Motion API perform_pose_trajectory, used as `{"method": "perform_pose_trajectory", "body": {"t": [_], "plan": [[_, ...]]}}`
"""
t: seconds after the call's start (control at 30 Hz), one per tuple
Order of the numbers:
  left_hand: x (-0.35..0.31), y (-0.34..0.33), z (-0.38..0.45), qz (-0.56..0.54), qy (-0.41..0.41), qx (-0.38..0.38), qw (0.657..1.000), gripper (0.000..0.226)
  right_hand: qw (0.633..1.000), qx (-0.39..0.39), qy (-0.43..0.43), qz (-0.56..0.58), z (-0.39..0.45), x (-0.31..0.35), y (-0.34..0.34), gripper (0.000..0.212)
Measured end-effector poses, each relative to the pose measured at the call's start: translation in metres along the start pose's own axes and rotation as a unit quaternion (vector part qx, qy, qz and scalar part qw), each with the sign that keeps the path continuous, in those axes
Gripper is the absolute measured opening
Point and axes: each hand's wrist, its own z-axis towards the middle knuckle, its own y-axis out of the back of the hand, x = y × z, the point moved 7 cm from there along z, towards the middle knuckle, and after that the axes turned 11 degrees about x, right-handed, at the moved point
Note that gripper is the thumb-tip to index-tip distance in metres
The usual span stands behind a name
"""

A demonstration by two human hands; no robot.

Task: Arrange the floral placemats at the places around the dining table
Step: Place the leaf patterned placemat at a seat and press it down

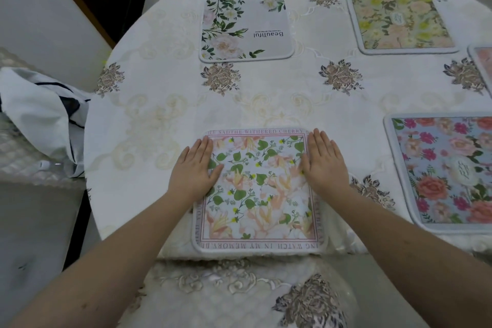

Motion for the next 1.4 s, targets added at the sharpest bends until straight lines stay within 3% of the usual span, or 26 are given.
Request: {"method": "perform_pose_trajectory", "body": {"t": [0.17, 0.33, 0.7, 1.13, 1.27, 1.4], "plan": [[-0.064, 0.005, -0.022, -0.090, -0.049, -0.042, 0.994, 0.062, 0.995, -0.011, 0.047, 0.087, -0.032, 0.070, -0.008, 0.055], [-0.096, -0.014, -0.031, -0.115, -0.021, -0.043, 0.992, 0.057, 0.994, 0.011, 0.090, 0.062, -0.040, 0.123, -0.037, 0.056], [-0.073, -0.029, -0.038, -0.045, -0.090, -0.026, 0.995, 0.068, 0.995, 0.026, 0.098, 0.014, -0.048, 0.104, -0.048, 0.064], [-0.002, -0.030, -0.071, 0.019, -0.082, -0.005, 0.996, 0.068, 0.991, 0.057, 0.117, -0.022, -0.077, 0.029, -0.039, 0.069], [-0.020, -0.023, -0.072, 0.022, -0.074, -0.002, 0.997, 0.064, 0.986, 0.118, 0.120, 0.020, -0.078, 0.042, -0.038, 0.076], [-0.065, -0.039, -0.087, -0.005, -0.150, 0.031, 0.988, 0.063, 0.965, 0.168, 0.202, 0.005, -0.090, 0.087, -0.051, 0.088]]}}
